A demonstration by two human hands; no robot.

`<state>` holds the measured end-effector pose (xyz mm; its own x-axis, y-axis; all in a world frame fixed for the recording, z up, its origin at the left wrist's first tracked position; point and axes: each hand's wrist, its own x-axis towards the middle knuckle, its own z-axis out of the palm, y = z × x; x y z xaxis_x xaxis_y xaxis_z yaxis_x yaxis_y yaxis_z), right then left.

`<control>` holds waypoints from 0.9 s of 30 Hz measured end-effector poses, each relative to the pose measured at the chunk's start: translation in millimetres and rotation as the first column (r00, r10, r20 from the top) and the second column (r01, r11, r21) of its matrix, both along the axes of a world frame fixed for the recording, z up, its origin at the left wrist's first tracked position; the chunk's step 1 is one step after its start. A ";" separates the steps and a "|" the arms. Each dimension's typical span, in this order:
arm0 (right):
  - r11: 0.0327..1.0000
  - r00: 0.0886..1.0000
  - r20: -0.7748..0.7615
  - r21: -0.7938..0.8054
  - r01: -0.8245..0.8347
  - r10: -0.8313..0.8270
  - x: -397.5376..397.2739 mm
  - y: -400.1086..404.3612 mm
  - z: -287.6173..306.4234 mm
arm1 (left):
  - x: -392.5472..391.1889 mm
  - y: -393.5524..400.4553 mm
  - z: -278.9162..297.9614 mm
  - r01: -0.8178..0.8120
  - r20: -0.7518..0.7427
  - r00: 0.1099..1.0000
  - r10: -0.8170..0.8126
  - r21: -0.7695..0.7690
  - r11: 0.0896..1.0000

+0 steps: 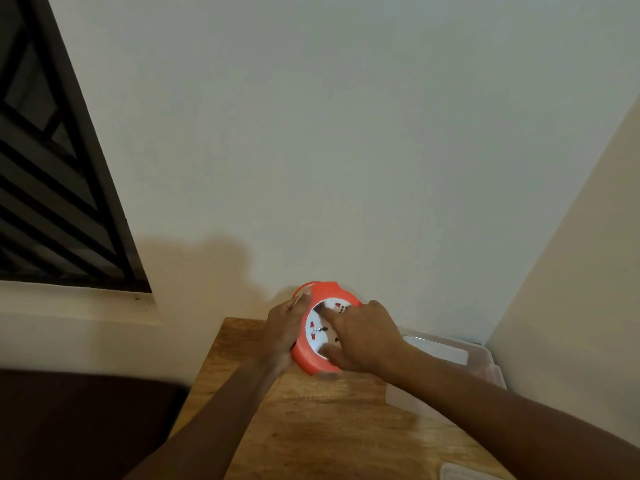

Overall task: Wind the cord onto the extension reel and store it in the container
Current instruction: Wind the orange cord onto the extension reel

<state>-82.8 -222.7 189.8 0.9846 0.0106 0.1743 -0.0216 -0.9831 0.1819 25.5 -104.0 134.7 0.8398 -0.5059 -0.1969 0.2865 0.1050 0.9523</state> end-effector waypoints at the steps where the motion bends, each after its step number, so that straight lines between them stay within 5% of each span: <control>1: 0.993 0.996 0.039 0.094 0.074 -0.078 2.2 1.2 -1.7 | -1.5 -2.1 2.5 -0.039 0.013 0.999 0.039 -0.002 0.999; 4: 0.812 0.944 -0.014 0.506 0.292 -0.330 5.1 7.2 -6.0 | -6.1 -5.4 6.4 -0.100 0.068 0.993 0.100 -0.003 0.995; 6: 0.388 0.887 -0.171 0.852 0.352 -0.429 8.9 9.4 -8.9 | -11.8 -3.5 7.7 -0.143 0.072 0.987 0.143 0.003 0.990; 8: -0.182 0.836 -0.364 0.931 0.316 -0.411 8.4 18.2 -13.2 | -13.1 0.1 4.1 -0.172 0.063 0.983 0.172 -0.006 0.985; 9: -0.329 0.823 -0.406 0.900 0.286 -0.397 6.4 22.2 -15.7 | -12.7 1.9 3.6 -0.170 0.062 0.984 0.169 -0.003 0.986; 10: -0.378 0.821 -0.421 0.884 0.275 -0.387 4.6 24.0 -20.0 | -11.9 3.6 2.9 -0.158 0.065 0.985 0.158 0.004 0.987; 12: -0.335 0.834 -0.422 0.891 0.308 -0.356 0.0 26.2 -28.5 | -10.8 6.0 1.2 -0.128 0.070 0.990 0.125 0.032 0.991; 13: -0.216 0.839 -0.405 0.913 0.347 -0.363 -2.7 26.0 -30.4 | -10.0 7.0 -0.7 -0.111 0.063 0.992 0.108 0.046 0.993; 14: -0.017 0.850 -0.350 0.927 0.374 -0.395 -6.2 25.0 -29.7 | -9.1 7.7 -2.8 -0.096 0.043 0.995 0.094 0.048 0.994; 16: 0.533 0.914 -0.087 0.789 0.307 -0.397 -14.2 17.4 -27.2 | -7.5 9.6 -5.1 -0.079 -0.008 0.997 0.079 0.031 0.996; 17: 0.787 0.951 0.082 0.585 0.195 -0.297 -17.5 10.8 -25.2 | -6.2 9.7 -6.0 -0.068 -0.011 0.998 0.068 0.031 0.997; 18: 0.942 0.976 0.181 0.332 0.058 -0.124 -20.0 3.4 -20.6 | -4.6 10.3 -7.0 -0.059 -0.002 0.998 0.059 0.039 0.998; 19: 0.989 0.983 0.176 0.130 -0.073 0.049 -21.1 -3.0 -14.8 | -3.2 11.3 -7.9 -0.049 0.008 0.999 0.049 0.051 0.997; 21: 0.969 0.968 -0.027 0.024 -0.247 0.248 -18.7 -11.6 -5.4 | -1.7 12.8 -9.2 -0.020 0.004 1.000 0.020 0.054 0.998; 27: 0.909 0.884 -0.330 -0.139 -0.393 0.331 -11.8 -11.7 1.1 | -4.9 10.7 -8.3 0.089 0.007 0.996 -0.090 0.067 0.994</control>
<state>-94.5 -234.4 190.9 0.9104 0.3798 -0.1639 0.4131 -0.8550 0.3136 20.6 -93.3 126.4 0.7939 -0.5652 -0.2243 0.2819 0.0152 0.9593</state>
